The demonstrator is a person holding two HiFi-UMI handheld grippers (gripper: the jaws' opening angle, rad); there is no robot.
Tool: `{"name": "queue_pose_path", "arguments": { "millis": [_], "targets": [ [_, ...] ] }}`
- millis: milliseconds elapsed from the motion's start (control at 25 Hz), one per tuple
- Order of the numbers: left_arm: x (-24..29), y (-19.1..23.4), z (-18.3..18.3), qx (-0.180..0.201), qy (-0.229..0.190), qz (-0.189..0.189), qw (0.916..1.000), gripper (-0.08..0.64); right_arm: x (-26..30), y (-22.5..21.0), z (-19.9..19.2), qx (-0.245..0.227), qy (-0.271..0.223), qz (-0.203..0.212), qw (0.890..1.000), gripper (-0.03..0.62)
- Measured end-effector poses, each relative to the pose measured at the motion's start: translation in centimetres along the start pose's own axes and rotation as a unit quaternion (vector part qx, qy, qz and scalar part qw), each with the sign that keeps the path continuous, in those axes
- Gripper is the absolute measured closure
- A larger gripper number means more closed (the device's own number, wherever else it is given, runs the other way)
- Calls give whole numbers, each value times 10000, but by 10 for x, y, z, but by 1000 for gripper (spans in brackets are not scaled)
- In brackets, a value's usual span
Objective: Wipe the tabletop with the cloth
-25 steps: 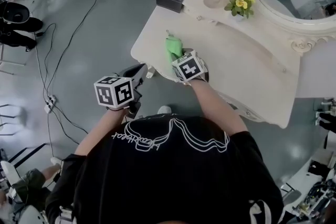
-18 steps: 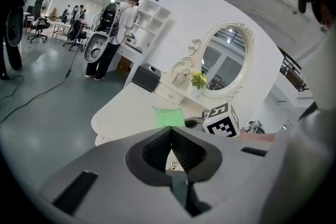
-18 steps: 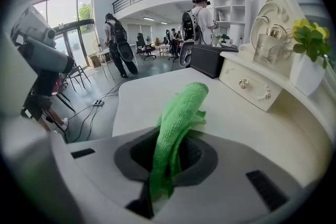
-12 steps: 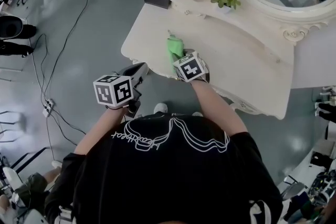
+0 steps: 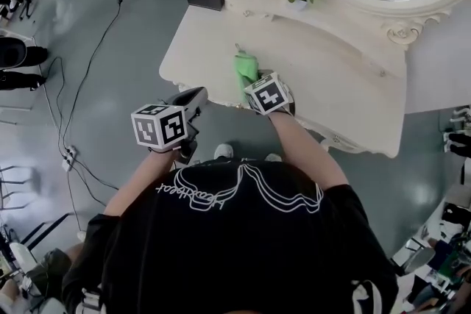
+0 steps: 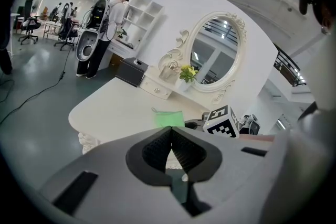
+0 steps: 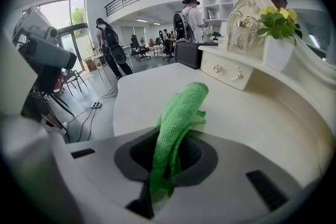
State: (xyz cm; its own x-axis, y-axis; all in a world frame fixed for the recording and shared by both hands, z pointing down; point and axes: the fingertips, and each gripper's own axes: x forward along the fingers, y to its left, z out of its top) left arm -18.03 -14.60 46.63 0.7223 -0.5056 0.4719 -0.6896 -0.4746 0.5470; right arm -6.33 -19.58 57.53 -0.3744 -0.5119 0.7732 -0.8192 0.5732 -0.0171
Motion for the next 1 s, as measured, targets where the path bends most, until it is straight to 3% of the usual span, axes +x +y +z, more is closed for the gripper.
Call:
{"name": "queue_pose_path", "arguments": {
  "millis": [1000],
  "targets": [
    [59, -80, -11, 146, 148, -162, 9997, 557, -51, -54, -64, 261, 73, 118, 9996, 537]
  ]
}}
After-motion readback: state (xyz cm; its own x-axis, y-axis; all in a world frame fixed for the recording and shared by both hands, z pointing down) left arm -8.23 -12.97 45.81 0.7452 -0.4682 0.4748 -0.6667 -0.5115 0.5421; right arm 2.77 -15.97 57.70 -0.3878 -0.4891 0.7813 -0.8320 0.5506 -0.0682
